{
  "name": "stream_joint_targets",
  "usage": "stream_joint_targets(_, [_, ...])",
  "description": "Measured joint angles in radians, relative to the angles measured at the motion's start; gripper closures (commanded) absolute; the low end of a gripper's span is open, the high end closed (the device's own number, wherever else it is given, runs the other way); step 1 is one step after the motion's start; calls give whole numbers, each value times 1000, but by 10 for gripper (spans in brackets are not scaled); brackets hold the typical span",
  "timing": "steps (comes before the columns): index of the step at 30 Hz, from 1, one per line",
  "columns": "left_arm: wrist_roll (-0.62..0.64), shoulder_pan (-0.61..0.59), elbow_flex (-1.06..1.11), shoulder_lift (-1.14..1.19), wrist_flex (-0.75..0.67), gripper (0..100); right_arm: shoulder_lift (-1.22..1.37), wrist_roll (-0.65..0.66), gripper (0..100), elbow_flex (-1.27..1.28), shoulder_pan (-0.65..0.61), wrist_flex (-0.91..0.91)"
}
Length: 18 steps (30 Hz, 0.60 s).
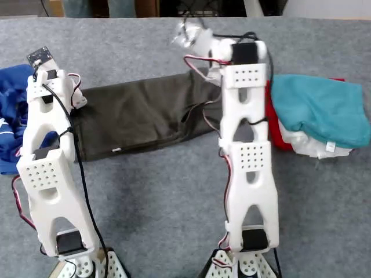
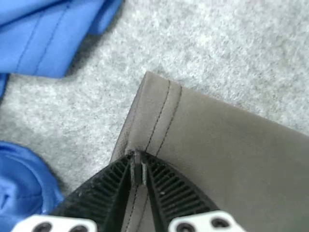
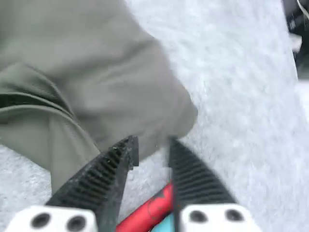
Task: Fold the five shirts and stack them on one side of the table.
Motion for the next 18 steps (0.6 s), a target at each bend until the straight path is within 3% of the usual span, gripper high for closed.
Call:
stream_joint_targets(6, [0,0,0,0,0,970,-138,-61,985,178,51,5])
stream_joint_targets(13, [0,0,0,0,0,970,-523,-63,985,795,37,0])
stream_joint_targets(18, [0,0,0,0,0,970,-601,-66,984,1195,2,-175])
